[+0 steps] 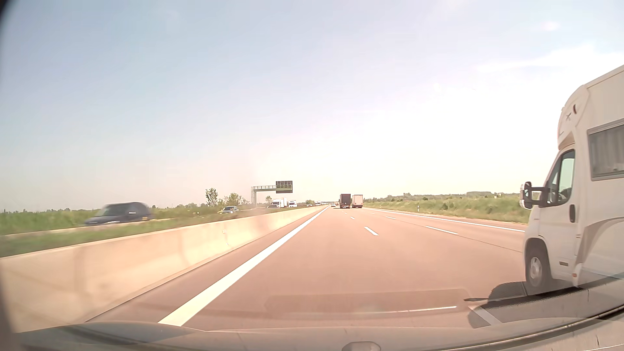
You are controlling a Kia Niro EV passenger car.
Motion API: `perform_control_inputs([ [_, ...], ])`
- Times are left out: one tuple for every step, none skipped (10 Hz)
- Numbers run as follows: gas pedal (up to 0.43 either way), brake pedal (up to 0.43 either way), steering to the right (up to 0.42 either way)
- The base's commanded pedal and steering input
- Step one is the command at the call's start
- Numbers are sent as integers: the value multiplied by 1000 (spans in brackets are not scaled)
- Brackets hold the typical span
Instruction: Follow the waypoints while adhering to traffic rules and regulations
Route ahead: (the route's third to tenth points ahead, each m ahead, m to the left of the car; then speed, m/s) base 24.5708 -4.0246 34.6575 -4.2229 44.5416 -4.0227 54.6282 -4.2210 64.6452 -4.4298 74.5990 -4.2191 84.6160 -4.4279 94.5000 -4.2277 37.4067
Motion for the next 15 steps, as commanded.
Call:
perform_control_inputs([
  [299, 0, -1],
  [299, 0, -2],
  [287, 0, -2],
  [287, 0, -2],
  [280, 0, -1],
  [280, 0, -1],
  [280, 0, -1],
  [280, 0, -1],
  [280, 0, -1],
  [280, 0, -1],
  [280, 0, -1],
  [280, 0, 0],
  [280, 0, -1],
  [280, 0, -1],
  [280, 0, -1],
])
